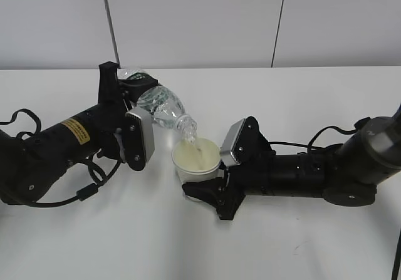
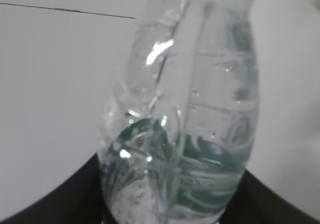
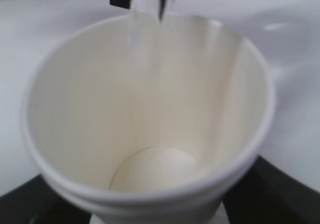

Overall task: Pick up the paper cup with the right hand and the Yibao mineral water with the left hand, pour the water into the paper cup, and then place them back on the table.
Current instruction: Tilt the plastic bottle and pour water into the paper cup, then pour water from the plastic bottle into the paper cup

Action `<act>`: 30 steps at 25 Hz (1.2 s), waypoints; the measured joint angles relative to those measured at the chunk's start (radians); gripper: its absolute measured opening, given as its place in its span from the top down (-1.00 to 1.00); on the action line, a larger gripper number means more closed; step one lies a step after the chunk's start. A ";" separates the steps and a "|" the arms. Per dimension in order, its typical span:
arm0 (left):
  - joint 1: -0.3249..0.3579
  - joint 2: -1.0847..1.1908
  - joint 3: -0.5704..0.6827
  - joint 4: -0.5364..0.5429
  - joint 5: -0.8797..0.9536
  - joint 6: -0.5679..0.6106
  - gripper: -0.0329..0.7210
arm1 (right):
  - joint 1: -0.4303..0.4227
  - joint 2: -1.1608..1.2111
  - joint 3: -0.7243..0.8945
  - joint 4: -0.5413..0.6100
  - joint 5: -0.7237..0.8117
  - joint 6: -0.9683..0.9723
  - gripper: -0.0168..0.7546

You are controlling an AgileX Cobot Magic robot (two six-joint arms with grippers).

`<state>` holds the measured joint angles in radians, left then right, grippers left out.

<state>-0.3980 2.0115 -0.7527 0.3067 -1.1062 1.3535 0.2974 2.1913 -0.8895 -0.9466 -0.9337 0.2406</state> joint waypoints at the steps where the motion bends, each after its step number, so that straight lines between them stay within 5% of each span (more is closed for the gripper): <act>1: 0.000 0.000 0.000 0.000 0.000 0.004 -0.11 | 0.000 0.000 0.000 0.002 0.001 -0.002 -0.42; 30: 0.000 0.000 0.000 -0.004 -0.001 0.056 -0.11 | 0.000 -0.037 -0.002 -0.051 0.067 0.020 -0.42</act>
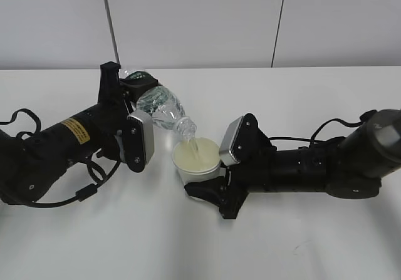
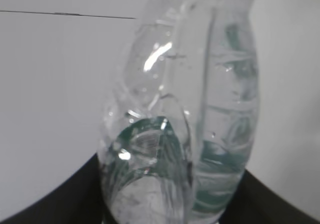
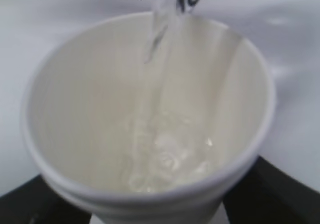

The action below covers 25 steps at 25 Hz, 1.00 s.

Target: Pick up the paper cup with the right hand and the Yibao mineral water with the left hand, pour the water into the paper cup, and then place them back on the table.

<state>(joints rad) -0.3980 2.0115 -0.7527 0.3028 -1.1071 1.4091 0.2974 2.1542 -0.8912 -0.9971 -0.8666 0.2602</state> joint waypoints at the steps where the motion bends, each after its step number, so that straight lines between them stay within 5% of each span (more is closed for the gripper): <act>1: 0.000 0.000 0.000 -0.001 0.000 0.004 -0.11 | 0.000 -0.002 0.000 0.000 0.002 0.002 -0.42; 25: 0.000 0.000 0.000 -0.001 -0.007 0.078 -0.11 | 0.000 -0.004 0.000 -0.002 0.016 0.019 -0.42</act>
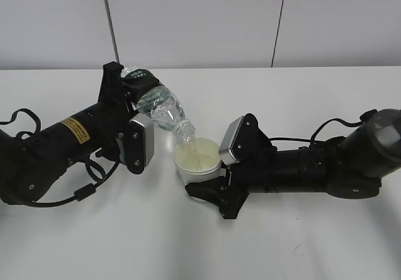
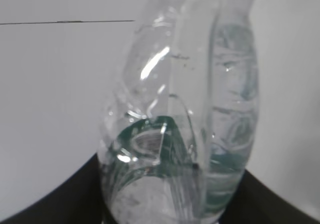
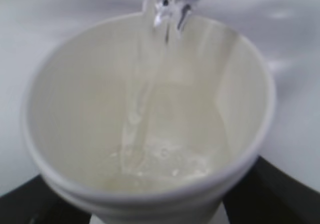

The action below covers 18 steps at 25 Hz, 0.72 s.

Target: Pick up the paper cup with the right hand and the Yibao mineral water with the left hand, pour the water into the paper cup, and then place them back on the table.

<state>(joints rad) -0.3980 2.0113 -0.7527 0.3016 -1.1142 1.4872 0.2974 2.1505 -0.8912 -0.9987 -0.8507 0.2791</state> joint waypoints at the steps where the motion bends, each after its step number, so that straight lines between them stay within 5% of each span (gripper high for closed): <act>1: 0.000 0.000 0.000 0.000 0.000 0.000 -0.11 | 0.000 0.000 0.000 0.000 0.000 0.000 -0.42; 6: 0.000 0.000 0.000 -0.030 0.000 -0.129 -0.11 | 0.000 0.000 0.000 0.000 -0.002 0.000 -0.42; 18: -0.029 -0.001 0.031 -0.191 -0.005 -0.974 -0.11 | 0.000 0.000 0.000 0.045 -0.042 0.000 -0.42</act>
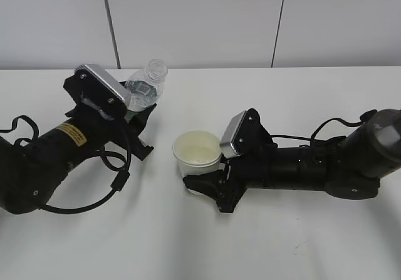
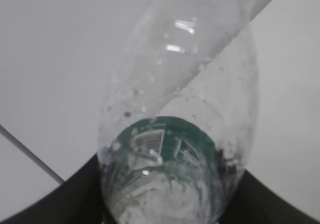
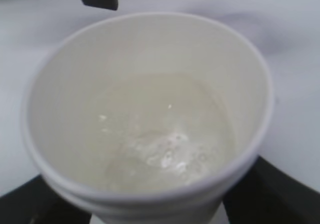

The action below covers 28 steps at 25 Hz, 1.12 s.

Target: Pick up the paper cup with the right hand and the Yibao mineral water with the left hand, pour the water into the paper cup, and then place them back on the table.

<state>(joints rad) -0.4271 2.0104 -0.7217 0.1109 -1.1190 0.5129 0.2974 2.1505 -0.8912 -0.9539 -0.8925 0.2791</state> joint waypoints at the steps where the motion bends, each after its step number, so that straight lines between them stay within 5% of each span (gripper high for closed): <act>1: -0.001 0.000 0.009 0.001 0.000 -0.071 -0.11 | 0.000 0.000 0.000 0.005 0.000 0.000 -0.42; 12: -0.002 0.000 0.142 0.160 0.000 -0.513 -0.11 | -0.032 -0.043 0.032 0.051 0.002 -0.009 -0.42; 21: -0.002 -0.012 0.148 0.421 -0.003 -0.632 -0.11 | -0.203 -0.132 0.155 0.096 -0.031 -0.043 -0.39; 28: -0.002 -0.014 0.148 0.471 -0.003 -0.642 -0.11 | -0.235 -0.134 0.264 0.185 -0.121 -0.210 -0.39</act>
<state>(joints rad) -0.4290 1.9965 -0.5741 0.5820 -1.1221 -0.1288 0.0626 2.0160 -0.6274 -0.7693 -1.0136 0.0694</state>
